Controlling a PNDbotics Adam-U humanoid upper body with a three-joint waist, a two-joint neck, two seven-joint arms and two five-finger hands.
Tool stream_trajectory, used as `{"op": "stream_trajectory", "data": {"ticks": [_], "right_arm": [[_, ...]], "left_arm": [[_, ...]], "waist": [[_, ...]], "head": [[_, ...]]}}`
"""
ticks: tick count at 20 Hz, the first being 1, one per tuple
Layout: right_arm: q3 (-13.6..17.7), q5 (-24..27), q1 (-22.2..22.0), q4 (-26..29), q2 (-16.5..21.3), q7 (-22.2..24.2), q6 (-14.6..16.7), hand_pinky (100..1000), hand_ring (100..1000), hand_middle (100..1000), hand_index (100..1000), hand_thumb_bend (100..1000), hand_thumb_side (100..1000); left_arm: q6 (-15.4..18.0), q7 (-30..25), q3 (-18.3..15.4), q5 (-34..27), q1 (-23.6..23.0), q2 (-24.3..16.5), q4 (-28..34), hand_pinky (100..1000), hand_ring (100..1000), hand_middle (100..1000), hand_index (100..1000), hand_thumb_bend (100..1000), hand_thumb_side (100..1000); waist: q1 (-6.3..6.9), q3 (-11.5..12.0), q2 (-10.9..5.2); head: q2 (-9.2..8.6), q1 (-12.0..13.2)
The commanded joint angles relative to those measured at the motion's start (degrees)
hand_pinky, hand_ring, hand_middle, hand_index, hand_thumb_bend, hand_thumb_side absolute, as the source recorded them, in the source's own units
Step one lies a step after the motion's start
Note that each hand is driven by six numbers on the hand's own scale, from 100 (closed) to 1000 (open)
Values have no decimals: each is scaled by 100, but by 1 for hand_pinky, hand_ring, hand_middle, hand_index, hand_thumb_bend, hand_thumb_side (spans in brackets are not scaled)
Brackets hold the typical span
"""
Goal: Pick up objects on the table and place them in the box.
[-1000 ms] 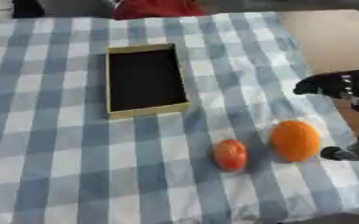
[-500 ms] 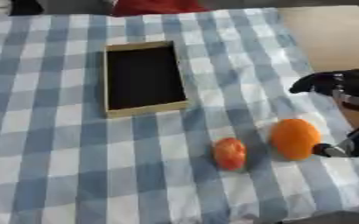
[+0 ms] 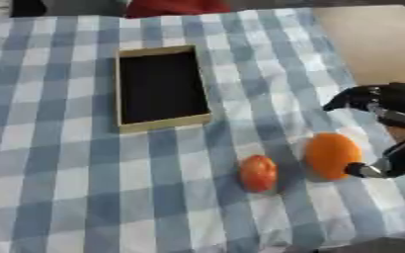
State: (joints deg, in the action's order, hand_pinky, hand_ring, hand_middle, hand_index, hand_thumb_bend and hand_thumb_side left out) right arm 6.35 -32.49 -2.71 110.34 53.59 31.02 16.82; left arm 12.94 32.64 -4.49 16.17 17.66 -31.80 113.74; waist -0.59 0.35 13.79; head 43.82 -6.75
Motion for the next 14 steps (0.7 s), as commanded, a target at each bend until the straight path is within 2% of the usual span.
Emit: {"op": "stream_trajectory", "data": {"ticks": [1, 3, 4, 5, 12, 13, 14], "right_arm": [[69, -198, 65, -128, 101, -30, -28, 786, 844, 821, 914, 560, 305], [67, -260, 77, -202, 88, -60, -32, 785, 843, 814, 912, 561, 272], [64, -276, 81, -238, 81, -70, -33, 784, 843, 814, 911, 555, 309], [60, -286, 83, -272, 73, -73, -31, 784, 843, 813, 909, 560, 292], [21, -239, 87, -531, -28, 9, -6, 769, 836, 801, 899, 490, 349], [20, -225, 86, -552, -51, 15, -1, 765, 834, 798, 897, 506, 350], [15, -207, 86, -567, -70, 22, 6, 762, 832, 796, 896, 472, 356]], "left_arm": [[7, -14, -47, -27, 61, -113, 85, 843, 838, 735, 828, 150, 720], [6, -15, -45, -30, 58, -107, 85, 843, 838, 735, 828, 150, 716], [6, -15, -45, -31, 59, -105, 85, 843, 838, 735, 828, 150, 720], [6, -16, -44, -31, 60, -105, 85, 843, 838, 735, 827, 149, 722], [8, -8, -50, -31, 61, -99, 85, 843, 838, 735, 827, 149, 720], [9, -8, -49, -31, 61, -99, 85, 843, 838, 735, 827, 150, 720], [11, -9, -47, -34, 62, -97, 85, 843, 838, 735, 827, 150, 720]], "waist": [[3, 3, -65], [3, 1, -62], [3, 1, -60], [3, 1, -59], [8, 16, -53], [9, 16, -52], [9, 16, -52]], "head": [[30, -31], [30, -38], [30, -43], [30, -45], [30, -47], [30, -45], [30, -47]]}}
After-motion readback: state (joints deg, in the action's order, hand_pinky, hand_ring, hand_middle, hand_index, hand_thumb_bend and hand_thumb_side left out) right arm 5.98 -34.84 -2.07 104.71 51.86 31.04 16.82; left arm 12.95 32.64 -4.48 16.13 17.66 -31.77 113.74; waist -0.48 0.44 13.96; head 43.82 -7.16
